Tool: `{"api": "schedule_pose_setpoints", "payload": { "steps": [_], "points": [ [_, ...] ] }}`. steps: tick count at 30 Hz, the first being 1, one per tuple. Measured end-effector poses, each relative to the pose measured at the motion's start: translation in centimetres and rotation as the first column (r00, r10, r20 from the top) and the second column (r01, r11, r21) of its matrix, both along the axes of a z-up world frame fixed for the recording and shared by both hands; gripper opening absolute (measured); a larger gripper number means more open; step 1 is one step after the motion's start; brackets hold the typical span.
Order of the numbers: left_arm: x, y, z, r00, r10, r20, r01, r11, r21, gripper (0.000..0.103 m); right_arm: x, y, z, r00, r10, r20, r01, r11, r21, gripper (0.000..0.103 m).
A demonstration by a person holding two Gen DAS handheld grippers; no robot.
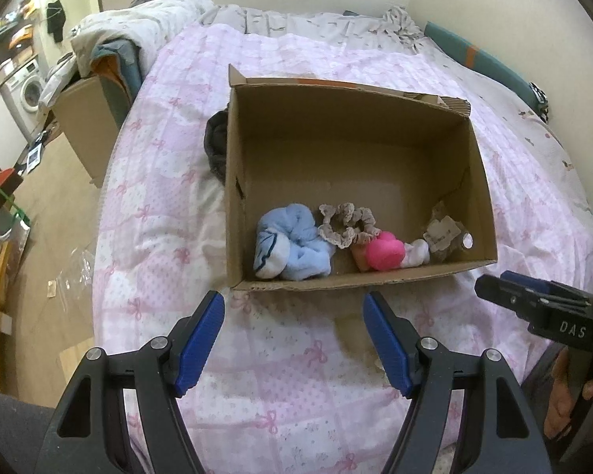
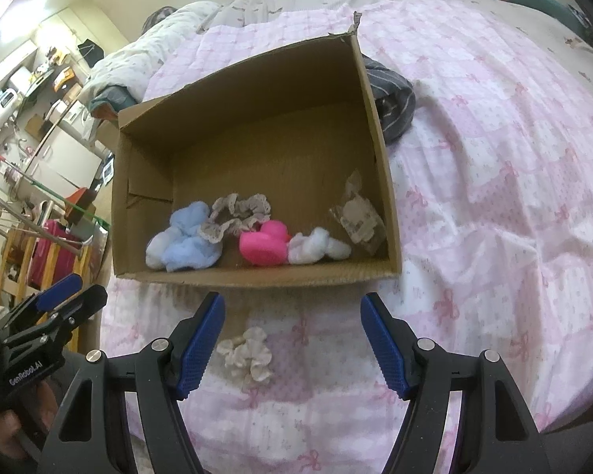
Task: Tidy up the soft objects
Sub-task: 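Withdraw both tools from the box toward the white lace scrunchie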
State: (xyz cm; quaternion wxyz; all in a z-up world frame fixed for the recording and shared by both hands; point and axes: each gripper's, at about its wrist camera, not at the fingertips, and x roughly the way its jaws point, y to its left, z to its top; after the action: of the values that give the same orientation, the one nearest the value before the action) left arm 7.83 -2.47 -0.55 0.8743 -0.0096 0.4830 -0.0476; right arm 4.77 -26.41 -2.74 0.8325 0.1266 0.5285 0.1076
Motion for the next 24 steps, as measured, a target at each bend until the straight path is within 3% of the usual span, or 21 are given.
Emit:
{"api": "schedule_pose_setpoints", "payload": {
  "steps": [5, 16, 24],
  "points": [
    [-0.3, 1.0, 0.4, 0.999, 0.047, 0.011, -0.047, 0.999, -0.021, 0.070, -0.7, 0.5, 0.0, 1.000, 0.025, -0.001, -0.025, 1.000, -0.010, 0.075],
    [-0.1, 1.3, -2.2, 0.992, 0.091, -0.084, -0.092, 0.996, -0.014, 0.070, -1.4, 1.1, -0.3, 1.000, 0.028, -0.012, -0.028, 1.000, 0.001, 0.075],
    [0.3, 2.3, -2.8, 0.983, 0.147, -0.108, -0.153, 0.987, -0.049, 0.070, -0.9, 1.6, -1.2, 0.998, 0.037, -0.047, -0.037, 0.999, 0.003, 0.075]
  ]
}}
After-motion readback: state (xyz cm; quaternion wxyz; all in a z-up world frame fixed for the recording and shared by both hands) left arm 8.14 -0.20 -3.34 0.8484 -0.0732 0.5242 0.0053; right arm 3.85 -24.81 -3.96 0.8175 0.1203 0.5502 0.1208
